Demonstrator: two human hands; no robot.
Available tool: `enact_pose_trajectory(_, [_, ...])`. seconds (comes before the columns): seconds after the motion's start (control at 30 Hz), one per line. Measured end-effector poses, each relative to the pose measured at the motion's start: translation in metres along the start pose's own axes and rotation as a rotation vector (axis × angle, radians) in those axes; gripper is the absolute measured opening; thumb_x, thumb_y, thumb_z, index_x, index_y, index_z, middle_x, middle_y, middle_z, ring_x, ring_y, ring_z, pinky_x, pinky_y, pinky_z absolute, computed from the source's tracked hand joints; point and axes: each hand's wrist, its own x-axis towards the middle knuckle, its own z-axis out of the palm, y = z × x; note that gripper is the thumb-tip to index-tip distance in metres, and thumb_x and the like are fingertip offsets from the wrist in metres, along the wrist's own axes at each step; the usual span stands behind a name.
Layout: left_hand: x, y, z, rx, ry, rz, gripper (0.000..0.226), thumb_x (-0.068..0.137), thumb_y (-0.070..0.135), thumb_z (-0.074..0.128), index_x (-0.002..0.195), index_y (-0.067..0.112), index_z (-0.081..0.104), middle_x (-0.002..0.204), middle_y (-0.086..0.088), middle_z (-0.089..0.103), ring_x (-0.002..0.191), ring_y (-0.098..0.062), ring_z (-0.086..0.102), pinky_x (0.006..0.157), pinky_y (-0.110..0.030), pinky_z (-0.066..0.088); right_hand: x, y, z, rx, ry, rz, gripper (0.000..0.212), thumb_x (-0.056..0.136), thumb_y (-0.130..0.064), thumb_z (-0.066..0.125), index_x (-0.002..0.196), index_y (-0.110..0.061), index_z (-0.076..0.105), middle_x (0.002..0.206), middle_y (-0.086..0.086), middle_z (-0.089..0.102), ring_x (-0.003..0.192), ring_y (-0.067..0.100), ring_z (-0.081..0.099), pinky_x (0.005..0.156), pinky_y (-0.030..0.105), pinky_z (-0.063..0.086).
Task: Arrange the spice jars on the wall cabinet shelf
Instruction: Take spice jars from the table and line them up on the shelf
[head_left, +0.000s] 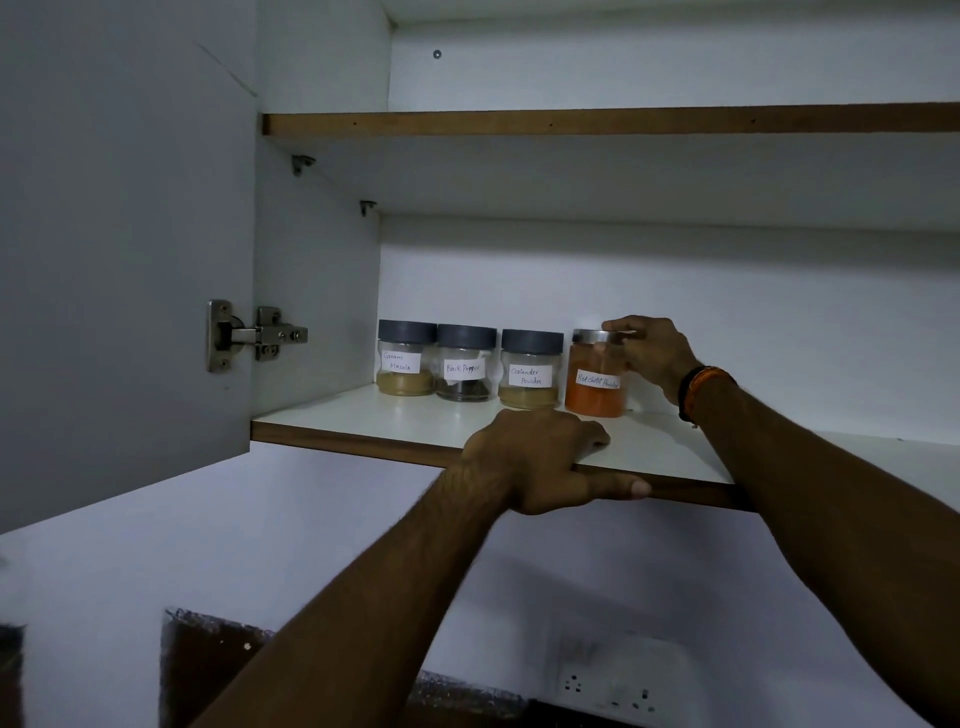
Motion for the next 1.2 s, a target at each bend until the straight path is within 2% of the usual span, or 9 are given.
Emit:
enact_pose_trajectory(0.17, [-0.004, 0.002, -0.002, 0.021, -0.002, -0.007, 0.083, 0.083, 0.085, 0.033, 0.143, 0.03, 0.05, 0.142, 0.001, 0.058, 0.126, -0.02, 0.054, 0.093, -0.038, 0.044, -0.008, 0.001, 0.001, -0.012, 0.012, -0.002, 0.042, 0.092, -0.02, 0.073, 0.133, -0.011, 0.064, 0.134, 0.012, 0.065, 0.125, 0.032, 0.059, 0.109, 0.049, 0.049])
enact_pose_trajectory(0.37, [-0.006, 0.003, -0.005, 0.022, 0.014, -0.011, 0.08, 0.084, 0.084, 0.037, 0.141, 0.03, 0.052, 0.14, 0.001, 0.059, 0.125, -0.02, 0.054, 0.092, -0.035, 0.042, -0.028, -0.012, -0.004, -0.095, 0.105, -0.046, 0.051, 0.098, -0.036, 0.065, 0.144, -0.015, 0.054, 0.151, 0.008, 0.053, 0.137, 0.027, 0.05, 0.116, 0.041, 0.041])
enact_pose_trajectory(0.53, [-0.007, 0.0, -0.006, 0.063, 0.014, -0.029, 0.082, 0.082, 0.086, 0.033, 0.141, 0.033, 0.052, 0.144, 0.002, 0.056, 0.129, -0.021, 0.051, 0.093, -0.035, 0.04, -0.066, -0.023, -0.021, -0.084, 0.104, -0.064, 0.04, 0.097, -0.037, 0.065, 0.131, -0.017, 0.064, 0.136, 0.005, 0.061, 0.125, 0.023, 0.057, 0.102, 0.035, 0.048])
enact_pose_trajectory(0.7, [-0.01, 0.004, -0.004, 0.092, -0.001, -0.026, 0.08, 0.083, 0.086, 0.026, 0.146, 0.041, 0.044, 0.153, 0.002, 0.048, 0.138, -0.023, 0.045, 0.106, -0.041, 0.038, -0.132, -0.035, -0.046, -0.031, 0.048, -0.054, 0.038, 0.093, -0.036, 0.071, 0.127, -0.02, 0.066, 0.123, 0.0, 0.064, 0.117, 0.018, 0.062, 0.101, 0.042, 0.054])
enact_pose_trajectory(0.8, [-0.015, 0.012, 0.0, 0.116, -0.014, -0.041, 0.075, 0.087, 0.083, 0.023, 0.149, 0.043, 0.039, 0.156, 0.001, 0.043, 0.142, -0.025, 0.04, 0.111, -0.045, 0.035, -0.177, -0.036, -0.052, -0.018, 0.118, -0.094, 0.036, 0.091, -0.034, 0.073, 0.124, -0.019, 0.069, 0.121, -0.002, 0.068, 0.107, 0.013, 0.066, 0.091, 0.029, 0.056])
enact_pose_trajectory(0.87, [-0.019, 0.02, 0.003, 0.141, 0.031, -0.044, 0.068, 0.092, 0.077, 0.022, 0.148, 0.042, 0.04, 0.154, 0.001, 0.046, 0.14, -0.027, 0.043, 0.109, -0.047, 0.037, -0.206, -0.032, -0.05, -0.005, 0.191, -0.124, 0.03, 0.091, -0.028, 0.074, 0.119, -0.017, 0.072, 0.117, -0.002, 0.071, 0.1, 0.011, 0.068, 0.083, 0.019, 0.054])
enact_pose_trajectory(0.97, [-0.027, 0.033, 0.009, 0.221, 0.179, -0.01, 0.055, 0.1, 0.06, 0.029, 0.143, 0.032, 0.047, 0.142, -0.003, 0.058, 0.126, -0.032, 0.056, 0.095, -0.045, 0.044, -0.246, -0.024, -0.042, 0.049, 0.309, -0.159, 0.02, 0.091, -0.017, 0.072, 0.11, -0.012, 0.075, 0.111, 0.002, 0.073, 0.097, 0.011, 0.069, 0.086, 0.022, 0.057])
enact_pose_trajectory(1.03, [-0.036, 0.045, 0.021, 0.279, 0.223, 0.011, 0.05, 0.1, 0.05, 0.041, 0.139, 0.021, 0.046, 0.137, -0.01, 0.058, 0.119, -0.036, 0.056, 0.093, -0.047, 0.04, -0.271, -0.018, -0.035, 0.054, 0.353, -0.146, 0.016, 0.092, -0.013, 0.07, 0.107, -0.011, 0.075, 0.109, 0.002, 0.073, 0.098, 0.011, 0.068, 0.088, 0.024, 0.056])
enact_pose_trajectory(1.2, [-0.062, 0.07, 0.053, 0.341, 0.261, -0.017, 0.093, 0.088, 0.054, 0.057, 0.157, 0.01, 0.014, 0.159, -0.023, 0.023, 0.146, -0.044, 0.022, 0.118, -0.062, 0.012, -0.332, 0.016, -0.019, 0.01, 0.332, -0.01, 0.016, 0.093, -0.012, 0.069, 0.107, -0.011, 0.075, 0.11, 0.002, 0.073, 0.098, 0.011, 0.068, 0.088, 0.024, 0.056])
